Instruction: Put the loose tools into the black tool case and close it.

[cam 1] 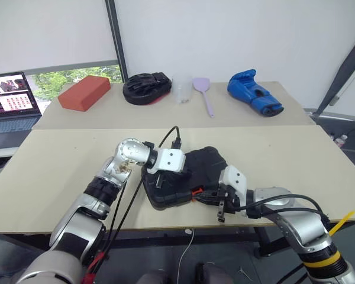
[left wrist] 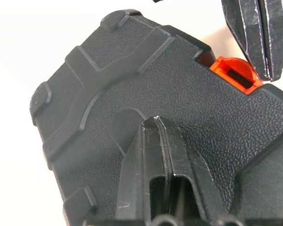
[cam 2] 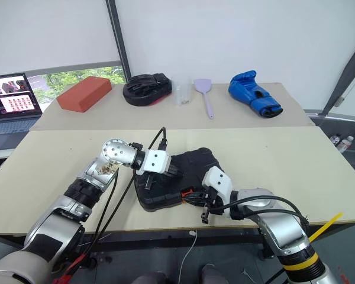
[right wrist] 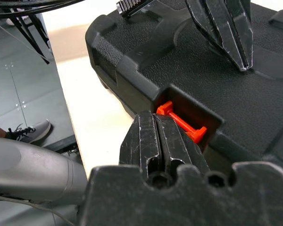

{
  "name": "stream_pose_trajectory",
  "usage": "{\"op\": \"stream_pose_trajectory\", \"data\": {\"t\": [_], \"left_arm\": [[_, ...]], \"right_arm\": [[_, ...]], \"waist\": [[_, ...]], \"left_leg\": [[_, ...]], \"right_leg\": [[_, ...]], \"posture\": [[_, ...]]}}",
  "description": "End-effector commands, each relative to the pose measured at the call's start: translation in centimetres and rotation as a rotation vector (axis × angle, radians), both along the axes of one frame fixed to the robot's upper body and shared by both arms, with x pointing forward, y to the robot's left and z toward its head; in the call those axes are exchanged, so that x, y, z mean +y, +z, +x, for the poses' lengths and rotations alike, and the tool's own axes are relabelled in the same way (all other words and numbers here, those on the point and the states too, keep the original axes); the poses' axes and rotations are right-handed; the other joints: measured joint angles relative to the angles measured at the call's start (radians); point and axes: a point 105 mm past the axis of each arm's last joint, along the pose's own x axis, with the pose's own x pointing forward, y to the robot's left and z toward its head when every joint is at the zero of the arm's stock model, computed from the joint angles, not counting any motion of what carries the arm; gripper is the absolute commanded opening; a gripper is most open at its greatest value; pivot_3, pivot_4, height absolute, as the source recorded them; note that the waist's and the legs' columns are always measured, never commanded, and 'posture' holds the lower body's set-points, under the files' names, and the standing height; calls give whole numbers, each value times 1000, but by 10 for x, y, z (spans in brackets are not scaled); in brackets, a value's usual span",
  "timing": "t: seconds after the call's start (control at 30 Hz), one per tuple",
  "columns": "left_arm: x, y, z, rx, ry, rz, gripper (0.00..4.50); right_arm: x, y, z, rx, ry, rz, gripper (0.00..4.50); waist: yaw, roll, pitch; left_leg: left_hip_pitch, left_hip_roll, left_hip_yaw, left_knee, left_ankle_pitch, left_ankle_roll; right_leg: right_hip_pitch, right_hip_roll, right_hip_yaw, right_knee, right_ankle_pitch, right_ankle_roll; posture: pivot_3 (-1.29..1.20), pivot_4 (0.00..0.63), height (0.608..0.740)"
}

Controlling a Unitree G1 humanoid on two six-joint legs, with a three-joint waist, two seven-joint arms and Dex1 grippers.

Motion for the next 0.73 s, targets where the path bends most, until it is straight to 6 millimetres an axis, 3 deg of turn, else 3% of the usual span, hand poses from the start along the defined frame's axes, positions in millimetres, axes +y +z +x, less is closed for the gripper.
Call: {"op": "stream_pose_trajectory", "data": {"t": [0.03,0.13,0.27,0.37,0.47,0.57,0.73], "left_arm": [[38,-32,-1,219,156,54,0],[57,-16,1,301,254,-45,746],[94,13,-7,416,382,-186,2192],[126,32,-26,506,445,-248,3462],[163,50,-53,570,512,-248,4449],[193,64,-77,596,596,-239,4449],[205,60,-90,563,654,-248,4449]], "right_arm": [[-19,20,-13,-21,15,-1,331],[-38,28,-19,5,11,-9,1162],[-72,50,-26,51,11,-36,2499],[-95,68,-30,74,23,-70,3647],[-119,89,-25,75,1,-82,4467],[-142,108,-13,31,-42,-91,4467],[-148,112,-1,-14,-26,-97,4467]], "waist": [[0,0,0],[-8,0,0],[-30,1,0],[-34,1,3],[-32,1,8],[-30,3,14],[-15,7,17]], "left_leg": [[0,0,0,0,0,0],[0,0,0,0,0,1],[-2,2,0,-2,0,1],[-2,4,0,-3,0,2],[-2,6,0,-3,-1,3],[-3,6,1,-3,-4,3],[-4,5,1,-4,-7,-1]], "right_leg": [[0,0,0,0,0,0],[-2,1,1,0,0,-1],[-5,3,1,0,0,-2],[-7,7,3,-1,-1,-3],[-7,8,3,0,-3,-7],[-8,8,3,0,-4,-9],[-7,6,1,-3,-4,-10]], "posture": [[0,150,740],[0,150,740],[0,150,740],[0,150,740],[0,150,740],[0,150,740],[0,150,740]]}}
